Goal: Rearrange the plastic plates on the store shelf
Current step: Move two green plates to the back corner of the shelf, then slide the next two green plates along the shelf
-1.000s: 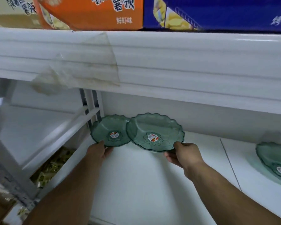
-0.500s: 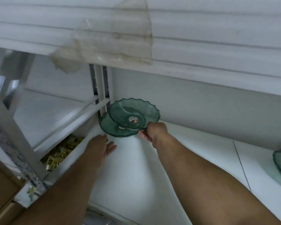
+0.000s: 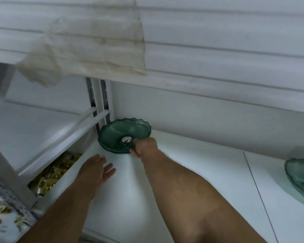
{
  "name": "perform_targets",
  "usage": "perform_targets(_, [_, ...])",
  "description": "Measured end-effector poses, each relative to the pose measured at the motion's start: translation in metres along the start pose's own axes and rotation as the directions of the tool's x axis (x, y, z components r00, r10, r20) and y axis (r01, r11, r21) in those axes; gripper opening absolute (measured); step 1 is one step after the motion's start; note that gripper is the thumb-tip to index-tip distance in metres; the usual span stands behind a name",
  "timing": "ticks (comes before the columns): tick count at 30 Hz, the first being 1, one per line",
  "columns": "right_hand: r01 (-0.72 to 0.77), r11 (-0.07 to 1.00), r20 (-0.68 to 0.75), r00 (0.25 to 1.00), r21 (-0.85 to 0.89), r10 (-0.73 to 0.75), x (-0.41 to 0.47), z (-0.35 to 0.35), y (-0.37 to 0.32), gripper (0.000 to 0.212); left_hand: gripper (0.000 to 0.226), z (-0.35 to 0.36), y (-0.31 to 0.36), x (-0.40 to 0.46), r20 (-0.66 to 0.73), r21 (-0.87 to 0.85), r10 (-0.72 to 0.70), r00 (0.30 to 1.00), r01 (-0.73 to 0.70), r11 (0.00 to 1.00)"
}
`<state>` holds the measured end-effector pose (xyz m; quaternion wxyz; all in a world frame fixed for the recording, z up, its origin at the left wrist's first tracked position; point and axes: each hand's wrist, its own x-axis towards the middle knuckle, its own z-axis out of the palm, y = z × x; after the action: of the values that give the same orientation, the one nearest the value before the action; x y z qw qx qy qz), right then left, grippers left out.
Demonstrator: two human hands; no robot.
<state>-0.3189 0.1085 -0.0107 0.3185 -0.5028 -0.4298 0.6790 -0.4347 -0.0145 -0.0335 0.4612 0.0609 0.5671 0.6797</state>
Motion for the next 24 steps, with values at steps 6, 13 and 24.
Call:
perform_targets(6, [0.026, 0.982, -0.058, 0.998, -0.189, -0.038, -0.012, -0.014, 0.008, 0.015, 0.051, 0.004, 0.001, -0.015, 0.022, 0.038, 0.026, 0.999, -0.026, 0.999])
perform_targets(13, [0.091, 0.879, -0.035, 0.992, -0.469, -0.121, -0.08, -0.103, -0.006, 0.05, 0.049, 0.045, -0.014, -0.061, 0.096, 0.275, 0.022, 0.995, -0.048, 0.96])
perform_targets(24, [-0.015, 0.274, -0.125, 0.913, -0.962, -0.388, -0.246, -0.37, -0.009, 0.064, 0.064, 0.183, -0.102, -0.213, 0.303, 0.754, 0.032, 0.953, -0.259, 0.604])
